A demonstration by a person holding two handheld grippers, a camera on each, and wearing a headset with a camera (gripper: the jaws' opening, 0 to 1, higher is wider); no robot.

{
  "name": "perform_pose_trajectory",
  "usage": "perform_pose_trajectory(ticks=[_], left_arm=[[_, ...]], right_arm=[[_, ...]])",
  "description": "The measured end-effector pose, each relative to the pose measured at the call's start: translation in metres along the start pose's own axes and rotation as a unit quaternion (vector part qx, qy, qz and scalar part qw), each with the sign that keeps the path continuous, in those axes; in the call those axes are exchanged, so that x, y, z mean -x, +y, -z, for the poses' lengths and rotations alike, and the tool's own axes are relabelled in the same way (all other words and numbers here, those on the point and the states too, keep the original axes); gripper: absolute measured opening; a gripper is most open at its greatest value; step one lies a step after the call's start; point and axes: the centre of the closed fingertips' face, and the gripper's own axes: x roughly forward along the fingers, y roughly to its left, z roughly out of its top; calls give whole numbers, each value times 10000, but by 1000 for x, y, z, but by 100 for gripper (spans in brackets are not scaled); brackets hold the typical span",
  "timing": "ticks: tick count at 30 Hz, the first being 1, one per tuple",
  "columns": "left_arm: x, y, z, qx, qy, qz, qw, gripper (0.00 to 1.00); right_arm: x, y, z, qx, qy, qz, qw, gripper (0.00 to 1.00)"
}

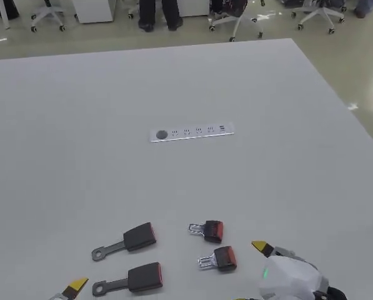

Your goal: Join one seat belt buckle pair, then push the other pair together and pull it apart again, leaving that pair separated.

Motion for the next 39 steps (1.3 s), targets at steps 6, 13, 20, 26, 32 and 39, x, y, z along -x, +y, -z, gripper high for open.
perform_pose_trajectory(ticks=[6,13,20,26,32,39], left_arm=[[-14,0,-6,-318,119,183,9993,81],[-30,1,-11,-726,371,349,9961,80],[-44,-4,-11,-892,546,526,9931,76],[-54,-8,-3,-904,649,643,9917,77],[-60,-13,-4,-951,728,672,9905,77],[-69,-5,2,-1071,848,637,9886,73]], right_arm=[[-5,-2,0,120,44,-63,9999,73],[-13,-5,3,298,137,-194,9993,69],[-23,-6,10,426,240,-351,9982,66],[-31,-9,12,533,322,-420,9972,62],[-40,-10,13,676,386,-509,9957,60],[-49,-12,17,891,492,-613,9929,57]])
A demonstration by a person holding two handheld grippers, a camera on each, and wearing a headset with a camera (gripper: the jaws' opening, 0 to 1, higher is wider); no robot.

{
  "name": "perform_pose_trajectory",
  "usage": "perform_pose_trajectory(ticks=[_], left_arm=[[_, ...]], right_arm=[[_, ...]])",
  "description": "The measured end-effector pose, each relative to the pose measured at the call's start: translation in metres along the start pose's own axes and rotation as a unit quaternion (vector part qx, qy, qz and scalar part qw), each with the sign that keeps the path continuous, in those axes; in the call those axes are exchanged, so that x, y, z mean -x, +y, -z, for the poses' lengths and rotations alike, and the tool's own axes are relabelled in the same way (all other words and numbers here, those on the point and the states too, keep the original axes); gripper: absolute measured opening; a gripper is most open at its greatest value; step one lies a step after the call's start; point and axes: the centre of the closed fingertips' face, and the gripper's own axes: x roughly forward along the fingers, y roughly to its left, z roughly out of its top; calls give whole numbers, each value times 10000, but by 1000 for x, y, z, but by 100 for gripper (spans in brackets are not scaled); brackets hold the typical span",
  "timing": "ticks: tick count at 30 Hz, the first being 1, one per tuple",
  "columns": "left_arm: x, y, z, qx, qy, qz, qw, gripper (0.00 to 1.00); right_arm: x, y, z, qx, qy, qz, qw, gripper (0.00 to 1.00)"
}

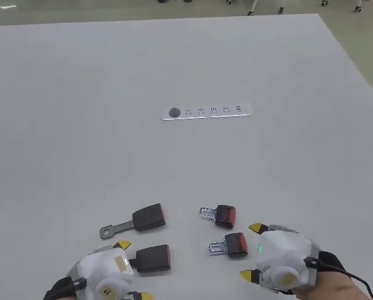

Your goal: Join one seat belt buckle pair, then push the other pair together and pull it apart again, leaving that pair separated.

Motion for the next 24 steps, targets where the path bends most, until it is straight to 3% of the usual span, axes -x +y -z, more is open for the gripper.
perform_pose_trajectory(ticks=[10,19,24], left_arm=[[-7,5,3,-138,62,84,9999,67],[-7,10,-9,-81,5,167,9998,61],[-10,11,-10,-56,22,266,9996,58]], right_arm=[[-13,1,1,-8,-3,-254,9997,49],[-11,-4,-8,-9,-81,-415,9991,42],[-13,-6,-11,16,-96,-489,9988,41]])
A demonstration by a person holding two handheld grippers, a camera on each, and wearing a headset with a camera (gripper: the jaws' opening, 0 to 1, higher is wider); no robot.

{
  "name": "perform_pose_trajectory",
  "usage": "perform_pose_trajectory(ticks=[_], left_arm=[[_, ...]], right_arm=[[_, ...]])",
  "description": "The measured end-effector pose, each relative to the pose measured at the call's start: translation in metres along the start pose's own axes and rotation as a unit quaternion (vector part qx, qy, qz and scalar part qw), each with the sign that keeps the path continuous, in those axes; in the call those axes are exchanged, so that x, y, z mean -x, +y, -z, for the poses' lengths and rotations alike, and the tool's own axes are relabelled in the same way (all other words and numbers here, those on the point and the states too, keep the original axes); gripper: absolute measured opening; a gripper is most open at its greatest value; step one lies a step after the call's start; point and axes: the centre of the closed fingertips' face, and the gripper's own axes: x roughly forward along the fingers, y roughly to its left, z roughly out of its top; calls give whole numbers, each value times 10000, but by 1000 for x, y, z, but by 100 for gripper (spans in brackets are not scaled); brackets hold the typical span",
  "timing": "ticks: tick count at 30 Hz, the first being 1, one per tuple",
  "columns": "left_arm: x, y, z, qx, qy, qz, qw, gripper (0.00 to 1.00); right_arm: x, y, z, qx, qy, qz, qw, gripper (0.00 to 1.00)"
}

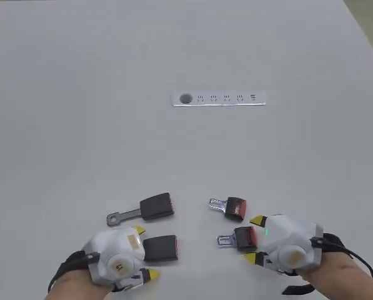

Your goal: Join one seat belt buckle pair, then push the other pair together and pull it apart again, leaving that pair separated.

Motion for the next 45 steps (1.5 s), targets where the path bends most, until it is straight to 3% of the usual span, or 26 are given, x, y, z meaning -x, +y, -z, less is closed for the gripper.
perform_pose_trajectory(ticks=[15,23,29,38,45], left_arm=[[-5,1,-6,107,-14,377,9992,47],[-10,-5,-8,-23,83,585,9982,41],[-13,-2,-6,-176,162,611,9978,37],[-13,-1,1,-386,353,717,9961,34],[-12,-1,0,-516,419,799,9946,34]], right_arm=[[-15,-1,8,60,81,-376,9992,34],[-18,-1,13,164,162,-545,9982,32],[-26,-1,23,225,266,-596,9976,32],[-25,1,19,426,342,-637,9965,33],[-26,0,16,534,345,-716,9954,33]])
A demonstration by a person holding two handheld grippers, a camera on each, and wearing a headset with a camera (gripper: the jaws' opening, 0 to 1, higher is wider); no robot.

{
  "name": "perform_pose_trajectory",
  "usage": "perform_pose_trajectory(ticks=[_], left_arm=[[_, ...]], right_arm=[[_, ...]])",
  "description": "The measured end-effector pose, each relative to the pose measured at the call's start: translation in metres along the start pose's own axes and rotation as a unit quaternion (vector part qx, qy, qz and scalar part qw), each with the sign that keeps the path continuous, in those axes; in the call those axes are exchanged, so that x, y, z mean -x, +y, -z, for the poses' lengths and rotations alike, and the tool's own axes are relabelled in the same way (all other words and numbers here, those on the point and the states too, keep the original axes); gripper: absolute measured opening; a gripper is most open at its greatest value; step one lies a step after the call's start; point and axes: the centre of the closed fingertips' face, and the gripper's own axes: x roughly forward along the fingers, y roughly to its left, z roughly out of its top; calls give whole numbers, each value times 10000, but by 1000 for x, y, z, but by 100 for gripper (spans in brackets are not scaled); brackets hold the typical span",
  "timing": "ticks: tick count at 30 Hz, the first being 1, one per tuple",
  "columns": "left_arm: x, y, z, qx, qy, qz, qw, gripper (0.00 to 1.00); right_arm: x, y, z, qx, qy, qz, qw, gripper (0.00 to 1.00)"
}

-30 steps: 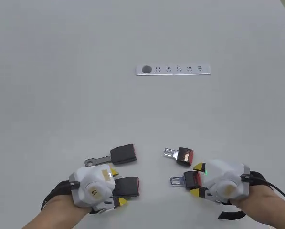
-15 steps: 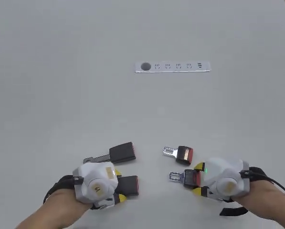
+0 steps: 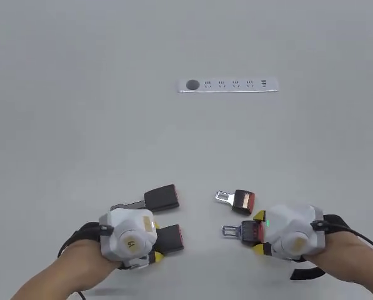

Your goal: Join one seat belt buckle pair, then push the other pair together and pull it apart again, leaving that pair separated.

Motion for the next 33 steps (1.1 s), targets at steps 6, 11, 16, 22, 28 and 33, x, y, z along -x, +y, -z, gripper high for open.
perform_pose_trajectory(ticks=[6,11,16,22,28,33], left_arm=[[2,-2,-2,-232,77,120,9996,34],[2,-2,-2,-338,99,188,9992,33],[0,-1,0,-413,47,226,9989,34],[-4,0,-1,-533,30,280,9982,34],[-6,1,-2,-575,50,305,9979,34],[-7,2,-2,-659,148,333,9972,34]], right_arm=[[2,2,-2,59,-22,-143,9999,32],[3,3,-2,80,-37,-249,9997,32],[1,3,1,75,-32,-307,9995,32],[-2,1,5,31,25,-318,9995,32],[-3,-1,7,15,73,-332,9994,32],[-7,-4,7,16,102,-294,9995,32]])
